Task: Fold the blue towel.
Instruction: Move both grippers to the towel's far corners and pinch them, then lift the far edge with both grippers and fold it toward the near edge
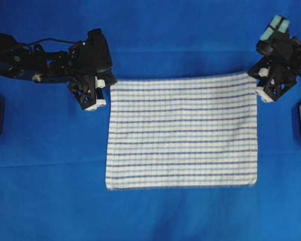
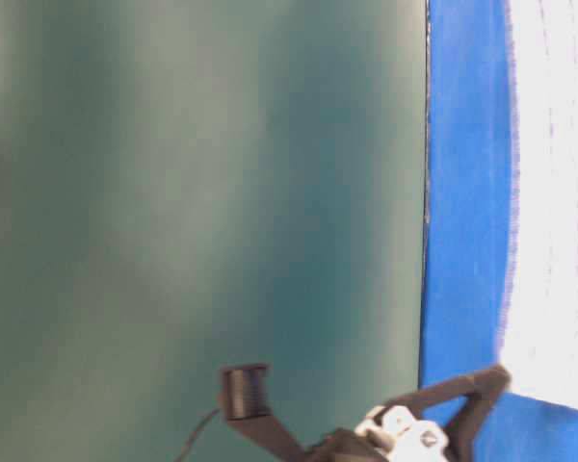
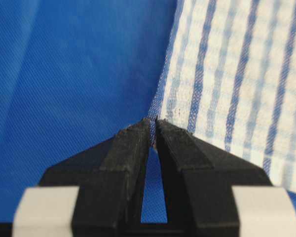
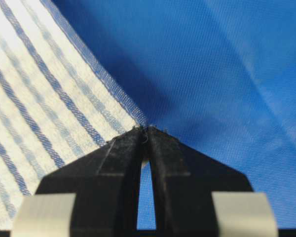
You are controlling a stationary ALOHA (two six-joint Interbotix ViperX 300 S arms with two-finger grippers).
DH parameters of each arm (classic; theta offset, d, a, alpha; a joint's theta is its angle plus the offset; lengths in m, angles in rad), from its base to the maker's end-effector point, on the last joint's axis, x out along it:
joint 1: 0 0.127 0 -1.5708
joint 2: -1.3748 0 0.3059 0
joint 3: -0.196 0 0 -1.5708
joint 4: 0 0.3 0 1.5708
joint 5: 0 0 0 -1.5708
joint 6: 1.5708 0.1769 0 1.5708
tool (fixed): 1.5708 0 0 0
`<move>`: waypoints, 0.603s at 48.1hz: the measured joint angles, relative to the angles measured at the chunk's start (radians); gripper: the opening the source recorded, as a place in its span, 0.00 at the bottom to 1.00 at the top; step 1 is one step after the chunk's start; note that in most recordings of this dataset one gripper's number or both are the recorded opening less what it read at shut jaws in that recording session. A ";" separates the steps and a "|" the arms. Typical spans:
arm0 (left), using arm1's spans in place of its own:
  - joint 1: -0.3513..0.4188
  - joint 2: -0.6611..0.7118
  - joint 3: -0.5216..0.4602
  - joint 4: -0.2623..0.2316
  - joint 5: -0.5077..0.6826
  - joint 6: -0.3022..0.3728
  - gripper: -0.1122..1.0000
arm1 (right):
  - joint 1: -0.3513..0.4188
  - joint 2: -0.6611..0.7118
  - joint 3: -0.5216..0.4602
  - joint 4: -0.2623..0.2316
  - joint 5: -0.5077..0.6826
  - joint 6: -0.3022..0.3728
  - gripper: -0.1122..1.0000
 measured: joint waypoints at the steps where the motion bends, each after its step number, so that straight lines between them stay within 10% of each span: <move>1: 0.000 -0.006 -0.003 -0.002 0.002 0.005 0.15 | 0.000 -0.011 0.000 0.000 0.003 0.002 0.15; 18: -0.006 -0.023 -0.020 -0.002 0.025 0.003 0.15 | 0.006 -0.083 0.014 0.014 0.018 0.008 0.15; 29: -0.087 -0.034 -0.020 -0.002 0.075 -0.003 0.15 | 0.149 -0.109 0.014 0.081 0.089 0.081 0.15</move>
